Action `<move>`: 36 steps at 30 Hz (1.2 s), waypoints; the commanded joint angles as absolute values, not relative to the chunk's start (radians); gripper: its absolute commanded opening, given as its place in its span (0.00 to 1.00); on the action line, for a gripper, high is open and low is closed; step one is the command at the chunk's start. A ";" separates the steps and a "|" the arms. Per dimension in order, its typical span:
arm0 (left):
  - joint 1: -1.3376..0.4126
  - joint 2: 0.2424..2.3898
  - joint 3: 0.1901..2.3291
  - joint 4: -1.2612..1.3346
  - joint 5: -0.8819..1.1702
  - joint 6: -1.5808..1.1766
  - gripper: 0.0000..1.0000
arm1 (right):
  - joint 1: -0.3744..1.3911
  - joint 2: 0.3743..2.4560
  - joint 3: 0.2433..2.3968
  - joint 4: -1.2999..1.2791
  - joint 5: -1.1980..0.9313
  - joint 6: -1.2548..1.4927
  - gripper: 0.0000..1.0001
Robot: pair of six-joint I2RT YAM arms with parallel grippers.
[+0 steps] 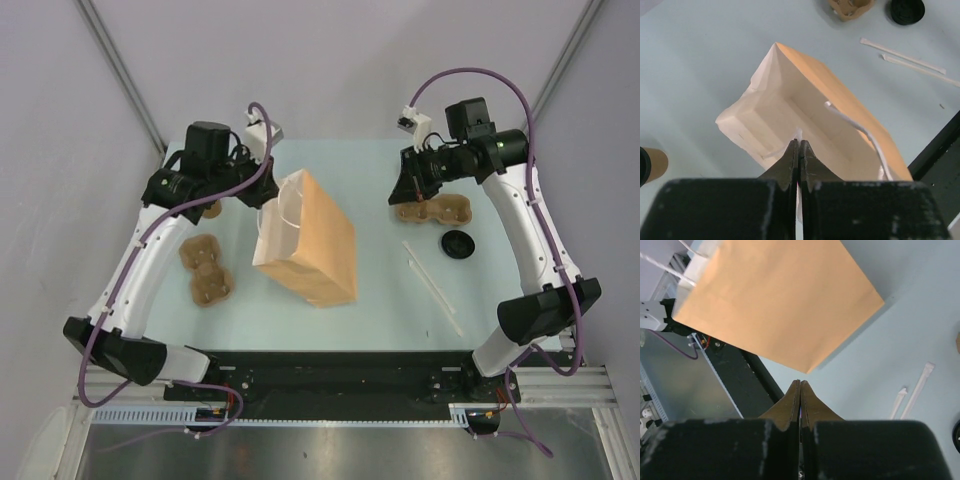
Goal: Pack the takeout coffee
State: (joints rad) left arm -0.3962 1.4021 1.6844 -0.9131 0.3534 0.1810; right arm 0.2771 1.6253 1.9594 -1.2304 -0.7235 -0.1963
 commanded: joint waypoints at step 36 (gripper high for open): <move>-0.489 1.356 1.697 -0.730 0.499 0.012 0.00 | 0.304 1.520 1.786 -1.173 -0.818 0.043 0.62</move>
State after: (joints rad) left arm -0.4896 1.3670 1.6970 -0.7635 0.4999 0.0257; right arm 0.2821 1.5902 1.8057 -1.1950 -0.8116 0.0238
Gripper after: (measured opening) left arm 0.009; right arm 0.680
